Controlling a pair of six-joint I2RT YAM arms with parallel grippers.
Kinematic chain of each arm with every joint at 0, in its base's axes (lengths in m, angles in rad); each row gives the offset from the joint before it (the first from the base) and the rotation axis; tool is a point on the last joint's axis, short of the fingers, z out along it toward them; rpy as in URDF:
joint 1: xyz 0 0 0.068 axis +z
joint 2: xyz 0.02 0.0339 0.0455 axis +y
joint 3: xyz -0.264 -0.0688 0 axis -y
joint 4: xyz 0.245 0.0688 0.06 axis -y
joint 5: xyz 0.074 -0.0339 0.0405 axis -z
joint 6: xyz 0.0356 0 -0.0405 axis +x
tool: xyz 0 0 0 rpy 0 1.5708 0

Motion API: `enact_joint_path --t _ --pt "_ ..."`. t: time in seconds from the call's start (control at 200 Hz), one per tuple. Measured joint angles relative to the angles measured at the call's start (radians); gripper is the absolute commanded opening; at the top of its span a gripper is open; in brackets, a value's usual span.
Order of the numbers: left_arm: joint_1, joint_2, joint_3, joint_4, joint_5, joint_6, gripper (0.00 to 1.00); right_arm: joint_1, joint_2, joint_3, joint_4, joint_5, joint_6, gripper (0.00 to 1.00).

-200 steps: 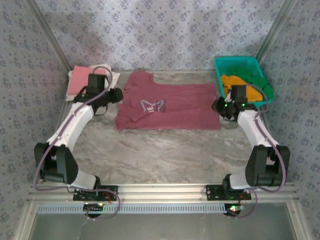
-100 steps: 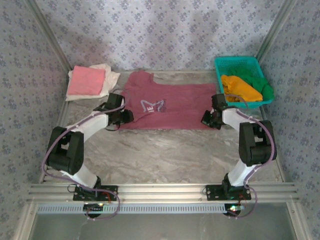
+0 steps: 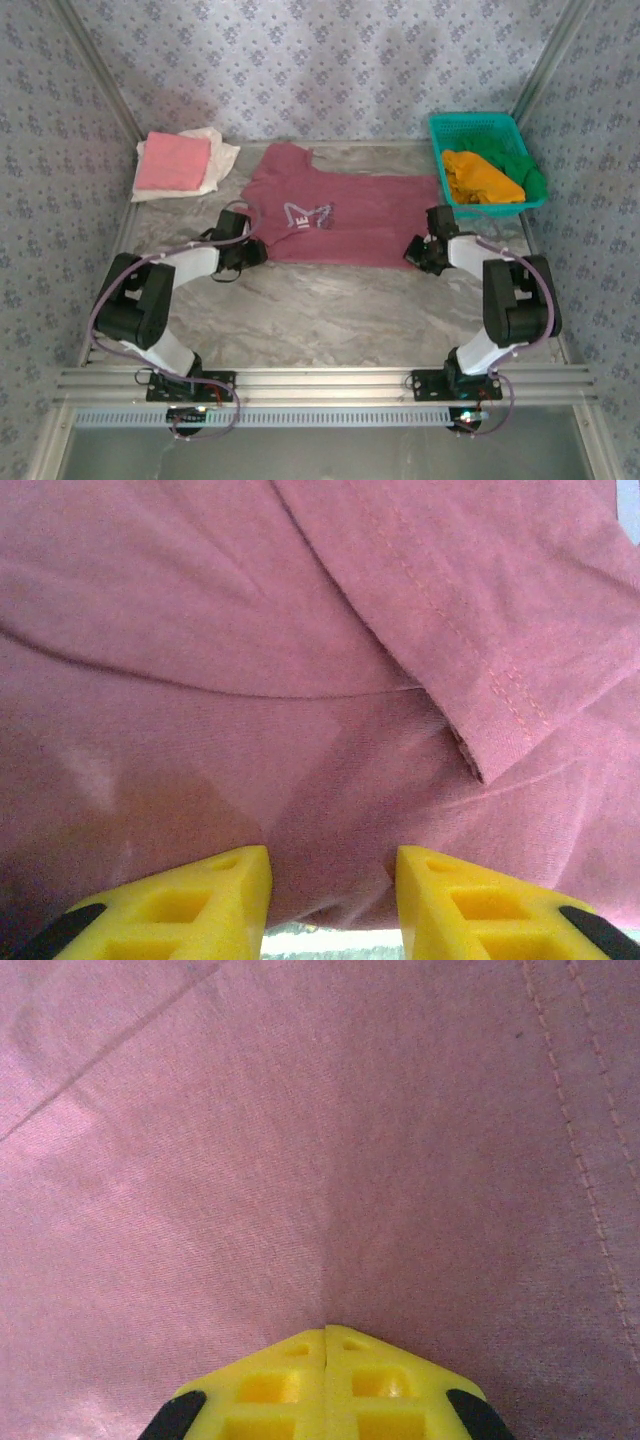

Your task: Fold and stack the t-shirts

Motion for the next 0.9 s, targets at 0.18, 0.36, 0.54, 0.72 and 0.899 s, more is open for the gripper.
enact_joint_path --t 0.18,0.36,0.54,0.72,0.899 --pt "0.0 -0.117 -0.078 -0.068 0.0 -0.031 0.42 0.0 -0.121 -0.099 -0.059 -0.024 0.04 0.0" --pt "0.003 -0.194 -0.006 -0.207 -0.008 -0.034 0.47 0.005 -0.127 -0.068 -0.122 -0.033 0.043 0.0" --pt "0.014 -0.194 0.176 -0.246 0.001 -0.035 0.54 0.042 -0.127 0.041 -0.142 -0.037 0.043 0.0" --pt "0.013 -0.109 0.203 -0.245 0.028 -0.051 0.55 0.05 -0.12 0.067 -0.133 -0.032 0.039 0.0" --pt "0.013 0.006 0.201 -0.241 0.047 -0.064 0.54 0.049 -0.059 0.067 -0.121 -0.032 0.038 0.0"
